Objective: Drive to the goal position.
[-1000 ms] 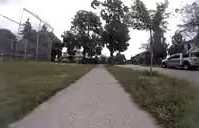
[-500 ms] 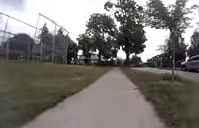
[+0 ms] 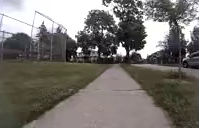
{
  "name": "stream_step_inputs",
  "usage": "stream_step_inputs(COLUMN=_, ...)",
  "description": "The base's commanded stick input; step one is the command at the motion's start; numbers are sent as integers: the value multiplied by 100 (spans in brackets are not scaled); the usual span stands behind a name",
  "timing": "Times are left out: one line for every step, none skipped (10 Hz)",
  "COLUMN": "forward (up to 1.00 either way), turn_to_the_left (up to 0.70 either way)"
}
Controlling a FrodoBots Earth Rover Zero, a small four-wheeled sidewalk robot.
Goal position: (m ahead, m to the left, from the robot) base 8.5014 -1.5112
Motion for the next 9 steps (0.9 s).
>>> stream_step_inputs(forward=70, turn_to_the_left=0)
stream_step_inputs(forward=70, turn_to_the_left=0)
stream_step_inputs(forward=70, turn_to_the_left=0)
stream_step_inputs(forward=70, turn_to_the_left=0)
stream_step_inputs(forward=70, turn_to_the_left=0)
stream_step_inputs(forward=70, turn_to_the_left=0)
stream_step_inputs(forward=70, turn_to_the_left=-2)
stream_step_inputs(forward=70, turn_to_the_left=-14)
stream_step_inputs(forward=70, turn_to_the_left=-25)
